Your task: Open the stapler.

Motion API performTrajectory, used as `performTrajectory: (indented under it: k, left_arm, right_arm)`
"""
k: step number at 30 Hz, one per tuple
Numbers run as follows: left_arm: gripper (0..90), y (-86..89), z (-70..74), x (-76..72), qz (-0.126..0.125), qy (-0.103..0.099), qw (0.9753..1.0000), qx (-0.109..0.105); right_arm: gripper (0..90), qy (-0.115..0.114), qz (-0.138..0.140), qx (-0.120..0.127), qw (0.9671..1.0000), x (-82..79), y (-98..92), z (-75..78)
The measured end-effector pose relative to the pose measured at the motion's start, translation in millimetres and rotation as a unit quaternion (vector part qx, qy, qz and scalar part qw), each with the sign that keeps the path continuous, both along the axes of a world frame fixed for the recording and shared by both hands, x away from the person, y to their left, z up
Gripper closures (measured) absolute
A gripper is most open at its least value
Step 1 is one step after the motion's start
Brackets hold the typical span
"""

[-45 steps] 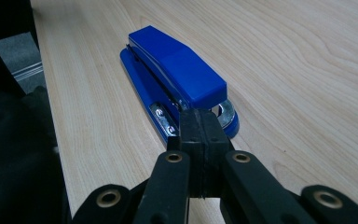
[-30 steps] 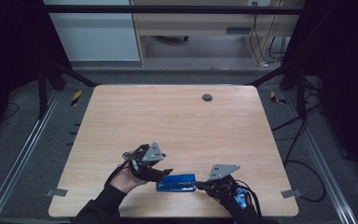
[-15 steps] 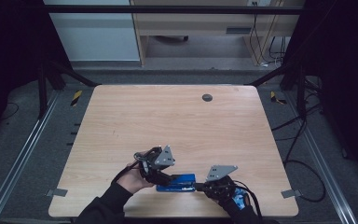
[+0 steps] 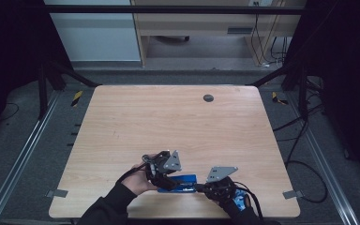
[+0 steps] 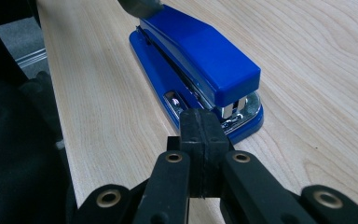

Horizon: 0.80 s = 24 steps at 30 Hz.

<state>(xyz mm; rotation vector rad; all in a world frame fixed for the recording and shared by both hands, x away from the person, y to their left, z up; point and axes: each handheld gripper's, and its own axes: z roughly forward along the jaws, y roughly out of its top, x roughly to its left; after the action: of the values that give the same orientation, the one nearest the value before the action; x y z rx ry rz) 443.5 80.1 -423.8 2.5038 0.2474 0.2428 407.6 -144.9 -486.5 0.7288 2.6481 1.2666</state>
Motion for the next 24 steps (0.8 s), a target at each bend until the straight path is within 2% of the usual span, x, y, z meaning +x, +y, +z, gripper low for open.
performTrajectory:
  k: [6,14,15,21,24]
  left_arm:
    - [47.3,-10.4,-6.7,3.9,-0.013,0.009,0.9995,0.027]
    - [53.1,-24.1,-14.5,8.1,-0.025,0.020,0.9984,0.045]
    - [53.6,-26.8,-16.0,9.6,-0.028,0.023,0.9979,0.053]
    - [57.0,-32.2,-19.8,10.8,-0.038,0.030,0.9971,0.060]
    - [57.5,-35.3,-22.5,12.5,-0.047,0.028,0.9955,0.077]
  right_arm:
    - [90.0,0.002,0.002,-0.003,1.0000,0.3,2.6,-1.3]
    - [90.0,0.005,0.004,-0.006,1.0000,1.5,5.1,-3.5]
    - [90.0,0.006,0.003,-0.009,0.9999,1.4,5.1,-3.3]
    - [90.0,0.004,0.001,-0.007,1.0000,1.9,5.1,-3.4]
    - [90.0,0.005,0.001,-0.009,1.0000,2.0,5.4,-3.5]
